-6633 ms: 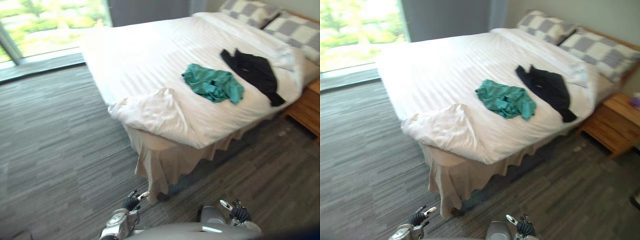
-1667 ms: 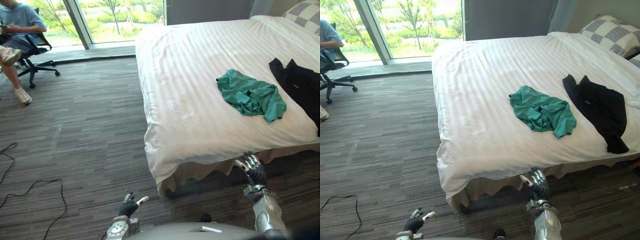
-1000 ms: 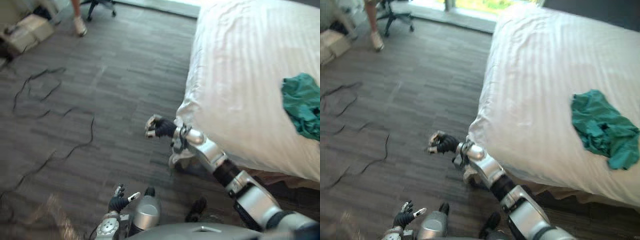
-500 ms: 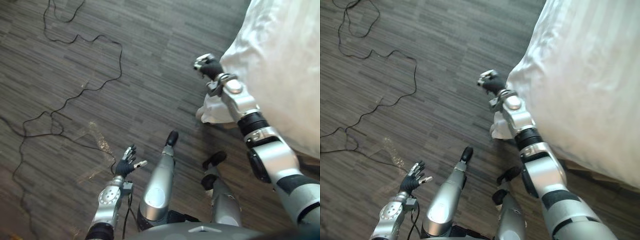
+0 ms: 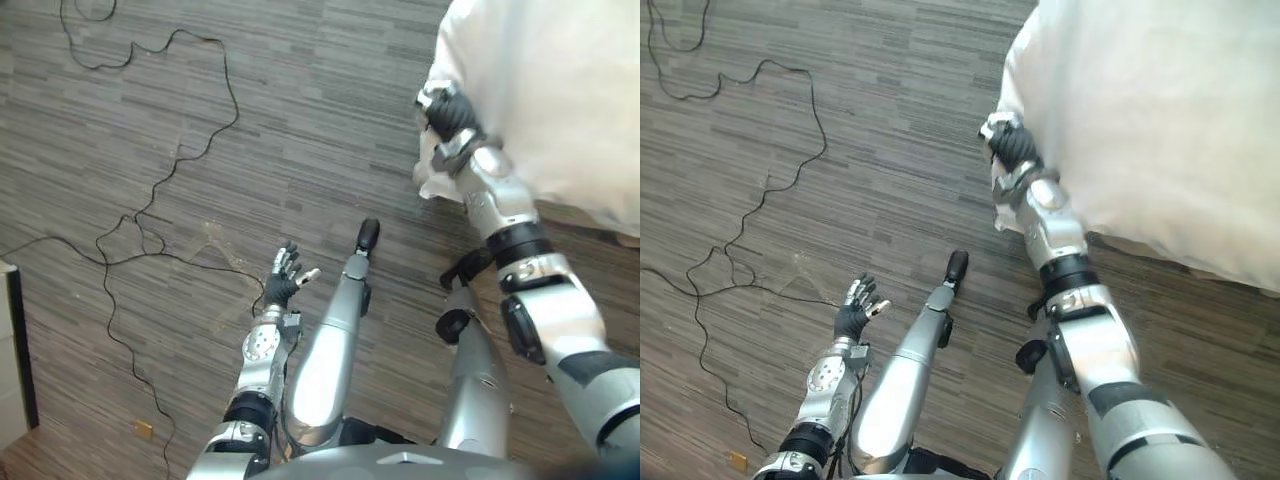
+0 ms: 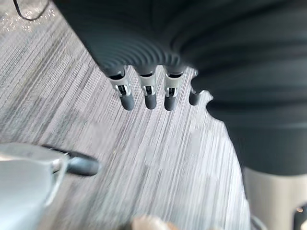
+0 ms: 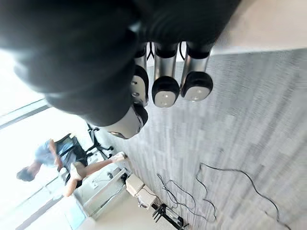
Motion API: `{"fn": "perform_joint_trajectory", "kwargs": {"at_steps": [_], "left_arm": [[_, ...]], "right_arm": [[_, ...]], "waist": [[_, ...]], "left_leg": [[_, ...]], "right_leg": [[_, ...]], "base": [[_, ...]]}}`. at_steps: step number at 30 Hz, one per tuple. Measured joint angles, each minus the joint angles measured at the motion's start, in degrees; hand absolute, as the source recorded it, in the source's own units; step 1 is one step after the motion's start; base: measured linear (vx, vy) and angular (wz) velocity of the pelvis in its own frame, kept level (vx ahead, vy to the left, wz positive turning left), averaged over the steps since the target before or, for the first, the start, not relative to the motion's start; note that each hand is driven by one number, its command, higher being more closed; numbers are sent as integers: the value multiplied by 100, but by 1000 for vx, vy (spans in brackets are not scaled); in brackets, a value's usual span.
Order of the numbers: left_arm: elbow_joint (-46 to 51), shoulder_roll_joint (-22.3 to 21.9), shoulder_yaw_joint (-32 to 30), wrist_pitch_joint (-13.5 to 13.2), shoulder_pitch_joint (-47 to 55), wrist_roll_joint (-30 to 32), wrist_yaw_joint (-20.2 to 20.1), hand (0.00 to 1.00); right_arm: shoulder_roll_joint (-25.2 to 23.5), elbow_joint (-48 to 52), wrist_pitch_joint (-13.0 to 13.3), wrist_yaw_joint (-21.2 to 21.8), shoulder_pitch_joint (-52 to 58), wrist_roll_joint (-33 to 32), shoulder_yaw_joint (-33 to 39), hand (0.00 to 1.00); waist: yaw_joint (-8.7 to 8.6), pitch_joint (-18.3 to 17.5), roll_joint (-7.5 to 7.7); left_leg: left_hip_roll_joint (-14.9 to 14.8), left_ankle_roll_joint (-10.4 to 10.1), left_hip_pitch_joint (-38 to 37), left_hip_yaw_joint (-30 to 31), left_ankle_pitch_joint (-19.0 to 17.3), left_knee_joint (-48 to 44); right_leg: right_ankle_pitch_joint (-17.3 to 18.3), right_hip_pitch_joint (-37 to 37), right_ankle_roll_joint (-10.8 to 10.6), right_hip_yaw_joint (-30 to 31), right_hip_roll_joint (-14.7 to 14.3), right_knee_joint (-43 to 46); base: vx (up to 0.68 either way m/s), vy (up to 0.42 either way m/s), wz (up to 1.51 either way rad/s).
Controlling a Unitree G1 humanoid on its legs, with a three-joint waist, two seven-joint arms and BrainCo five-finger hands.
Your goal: Tidy the bed and pick cloth on bed and put in laundry
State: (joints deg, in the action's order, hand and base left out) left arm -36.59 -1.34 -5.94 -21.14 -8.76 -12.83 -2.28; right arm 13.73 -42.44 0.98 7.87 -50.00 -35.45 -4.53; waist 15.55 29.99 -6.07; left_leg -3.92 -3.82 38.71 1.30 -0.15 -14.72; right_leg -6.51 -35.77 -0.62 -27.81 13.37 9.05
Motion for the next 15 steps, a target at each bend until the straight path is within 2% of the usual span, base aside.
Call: {"fn": "perform_joint_trajectory", "kwargs": {"at_steps": [2,5,8,11,15], "left_arm": [[112,-175,-168,241,56,2,200,0],[129,-249,-181,759,128,19,522,0],[79,-202,-64,1041,298,42,778,0],[-163,-42,388,1122,363,49,920,0],[-437,327,585,1455,368,301,1029,0]], "right_arm": [[-355,64,219,462,604,-793,70,100],[-836,-20,499,856,1507,-1409,318,100],[-917,-140,795,986,2552,-1543,451,100],[-892,-410,997,913,3181,-1760,661,100],[-848,-572,1233,1067,3897,-2106,1327,100]], "waist": [[-202,3,139],[-430,8,373],[-702,-5,488],[-985,-20,540],[-1196,-47,593]], "left_leg": [[-23,16,-119,-288,-67,-62],[-95,45,-534,-630,-243,-98],[-150,44,-1188,-848,-395,-36],[-94,40,-1787,-951,-409,257],[-105,-3,-2414,-1085,-440,494]], "right_leg": [[-11,10,-13,222,3,5],[-28,232,-36,537,-40,-40],[-29,766,-58,731,-132,-212],[-27,1206,-179,926,-190,-459],[-181,1845,-224,1022,-378,-954]], "base": [[37,42,-40],[48,40,-58],[68,20,-51],[71,19,-41],[92,6,-24]]}}
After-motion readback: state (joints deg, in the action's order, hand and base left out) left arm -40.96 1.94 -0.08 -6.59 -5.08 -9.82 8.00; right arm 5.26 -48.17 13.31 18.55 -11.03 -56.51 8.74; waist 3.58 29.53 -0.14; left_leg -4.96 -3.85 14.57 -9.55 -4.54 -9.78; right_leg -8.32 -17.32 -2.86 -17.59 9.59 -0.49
